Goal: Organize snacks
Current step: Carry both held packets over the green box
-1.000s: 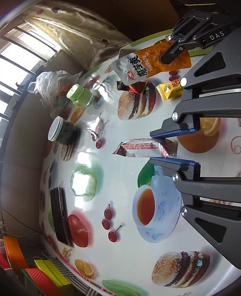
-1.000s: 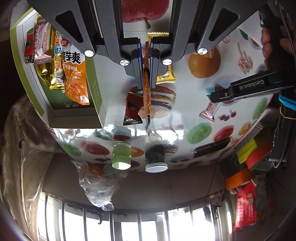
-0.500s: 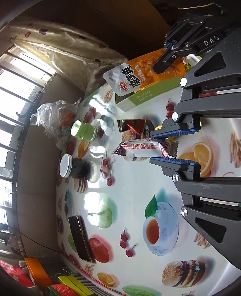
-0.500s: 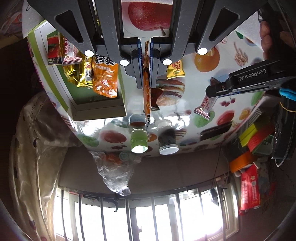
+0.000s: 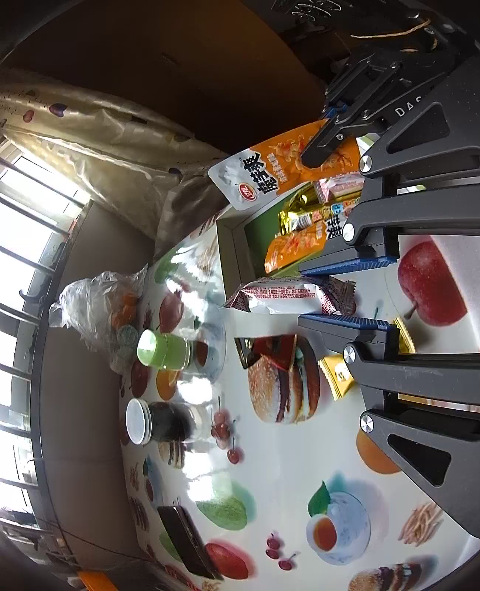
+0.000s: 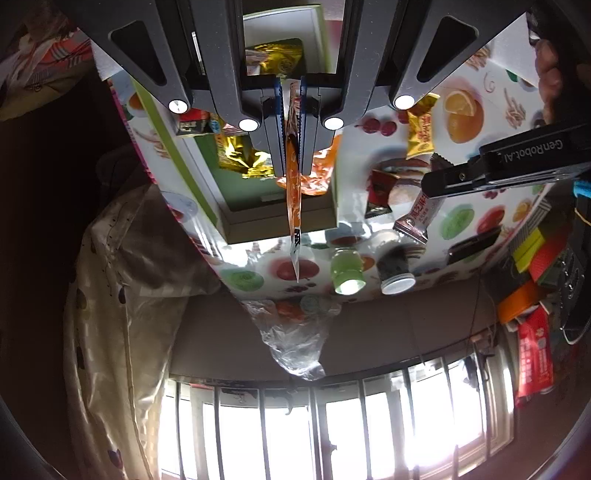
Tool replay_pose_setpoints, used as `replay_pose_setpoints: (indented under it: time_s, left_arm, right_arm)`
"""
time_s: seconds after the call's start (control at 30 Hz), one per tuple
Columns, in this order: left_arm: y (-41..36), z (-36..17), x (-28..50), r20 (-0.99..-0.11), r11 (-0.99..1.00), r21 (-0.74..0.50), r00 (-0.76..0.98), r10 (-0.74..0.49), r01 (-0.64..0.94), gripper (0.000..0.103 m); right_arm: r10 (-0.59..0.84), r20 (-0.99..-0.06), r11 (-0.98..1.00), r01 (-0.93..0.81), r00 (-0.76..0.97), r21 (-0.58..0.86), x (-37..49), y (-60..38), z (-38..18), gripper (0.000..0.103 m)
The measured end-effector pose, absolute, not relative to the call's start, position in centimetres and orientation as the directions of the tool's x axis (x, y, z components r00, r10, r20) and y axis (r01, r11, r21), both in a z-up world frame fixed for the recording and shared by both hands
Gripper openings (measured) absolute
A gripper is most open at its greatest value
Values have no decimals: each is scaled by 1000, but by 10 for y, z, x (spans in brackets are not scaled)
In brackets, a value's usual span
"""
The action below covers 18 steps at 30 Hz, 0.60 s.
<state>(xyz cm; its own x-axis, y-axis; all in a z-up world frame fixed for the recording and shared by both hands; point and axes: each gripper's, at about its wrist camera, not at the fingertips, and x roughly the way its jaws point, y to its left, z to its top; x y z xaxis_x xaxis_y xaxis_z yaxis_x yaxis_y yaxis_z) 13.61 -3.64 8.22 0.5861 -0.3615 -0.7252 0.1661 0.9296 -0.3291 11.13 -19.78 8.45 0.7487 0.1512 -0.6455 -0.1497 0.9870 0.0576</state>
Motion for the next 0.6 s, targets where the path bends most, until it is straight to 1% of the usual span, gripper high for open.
replay_pose_setpoints:
  time_s: [0.23,0.6]
  left_arm:
    - [-66,77,146,-737,918,-342,549,-395,201,22]
    - [-103,61,161,-764,911,-328,498,-411,248,22]
  right_arm:
    - [96,-675,995,-88,732,46,114,-228,71,6]
    - [-65,-683,989,-42,727,-139,117,-235,48,6]
